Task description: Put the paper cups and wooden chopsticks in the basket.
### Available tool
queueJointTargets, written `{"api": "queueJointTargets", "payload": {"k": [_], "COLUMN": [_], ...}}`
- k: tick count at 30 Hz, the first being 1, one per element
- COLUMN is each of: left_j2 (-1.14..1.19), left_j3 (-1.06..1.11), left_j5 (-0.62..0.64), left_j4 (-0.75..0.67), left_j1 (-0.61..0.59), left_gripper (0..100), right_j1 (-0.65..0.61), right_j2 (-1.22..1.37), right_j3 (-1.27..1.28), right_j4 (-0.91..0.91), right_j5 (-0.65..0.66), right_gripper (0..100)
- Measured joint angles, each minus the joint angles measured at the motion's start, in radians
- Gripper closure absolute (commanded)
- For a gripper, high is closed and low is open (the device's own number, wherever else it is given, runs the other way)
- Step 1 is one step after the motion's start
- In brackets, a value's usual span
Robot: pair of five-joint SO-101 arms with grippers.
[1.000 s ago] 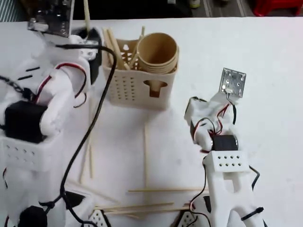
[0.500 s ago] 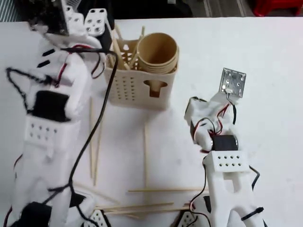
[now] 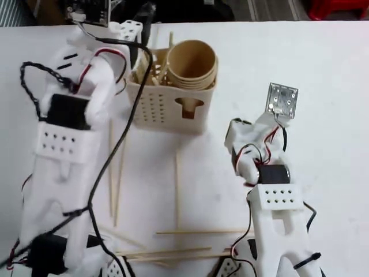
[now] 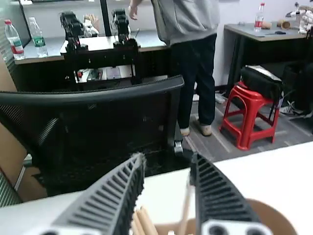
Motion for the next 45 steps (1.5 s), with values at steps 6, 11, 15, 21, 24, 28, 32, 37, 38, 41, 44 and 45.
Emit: {"api": "queueJointTargets", "payload": {"k": [6,11,15,21,24,28,32,37,38,41,44,45], "left_j2": [-0.109,-0.198,-0.244,-0.290,-0.322,-0.385,-0.482,-0.606,-0.621,-0.641,-0.641,-0.640], "left_j3": [-0.055,-0.055,-0.055,-0.052,0.012,0.213,0.480,0.799,0.848,0.964,1.031,1.043], "left_j5": [0.000,0.000,0.000,0.000,0.000,0.000,0.000,0.000,0.000,0.000,0.002,0.014], "left_j4": [0.290,0.471,0.603,0.783,0.798,0.729,0.575,0.396,0.368,0.298,0.245,0.232], "left_j1": [-0.107,-0.221,-0.287,-0.390,-0.448,-0.499,-0.548,-0.600,-0.605,-0.617,-0.632,-0.643], "left_gripper": [83,83,83,83,83,83,83,83,83,83,83,83], "right_j1": [0.000,0.000,0.000,-0.020,-0.066,-0.152,-0.270,-0.439,-0.473,-0.571,-0.681,-0.721], "right_j2": [0.000,0.000,0.000,-0.003,-0.046,-0.104,-0.121,-0.121,-0.123,-0.123,-0.123,-0.123], "right_j3": [0.000,0.000,0.000,0.000,-0.044,-0.164,-0.247,-0.258,-0.247,-0.203,-0.141,-0.117], "right_j4": [0.000,0.000,0.000,0.023,0.124,0.324,0.503,0.675,0.700,0.736,0.738,0.738], "right_j5": [0.003,0.003,0.003,0.084,0.101,0.207,0.347,0.516,0.540,0.574,0.578,0.578], "right_gripper": [94.7,94.7,94.6,94.6,94.6,94.6,94.6,94.6,94.6,94.1,87.2,83.7]}}
